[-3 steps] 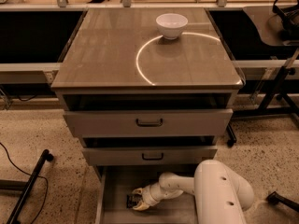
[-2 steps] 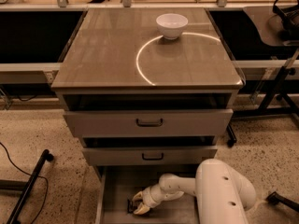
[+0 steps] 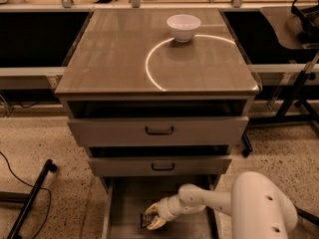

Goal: Pick rxbar chocolate from bottom drawer and place on counter

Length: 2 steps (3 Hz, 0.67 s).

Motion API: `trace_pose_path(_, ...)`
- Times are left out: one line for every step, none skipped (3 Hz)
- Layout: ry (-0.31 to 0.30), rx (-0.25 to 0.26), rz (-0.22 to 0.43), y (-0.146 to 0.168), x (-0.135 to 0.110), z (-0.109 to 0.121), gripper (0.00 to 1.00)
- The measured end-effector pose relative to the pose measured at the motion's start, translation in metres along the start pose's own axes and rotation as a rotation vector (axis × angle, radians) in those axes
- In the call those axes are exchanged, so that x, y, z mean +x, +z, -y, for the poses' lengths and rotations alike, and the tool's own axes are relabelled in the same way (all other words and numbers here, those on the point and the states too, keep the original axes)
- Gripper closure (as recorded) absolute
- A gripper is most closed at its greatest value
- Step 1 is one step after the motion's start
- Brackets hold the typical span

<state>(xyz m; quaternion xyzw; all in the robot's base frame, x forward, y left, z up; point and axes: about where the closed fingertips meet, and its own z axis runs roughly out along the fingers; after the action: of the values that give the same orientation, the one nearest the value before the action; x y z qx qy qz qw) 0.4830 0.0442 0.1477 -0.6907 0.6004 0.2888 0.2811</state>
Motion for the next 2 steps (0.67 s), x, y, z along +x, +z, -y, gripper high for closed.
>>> trace_pose_path(-0.074,0.037,0.064,-0.057,-0.027,-0.004,1.00)
trace_pose_path(-0.117,0.058,0.094,-0.094,-0.042,-0.005,1.00)
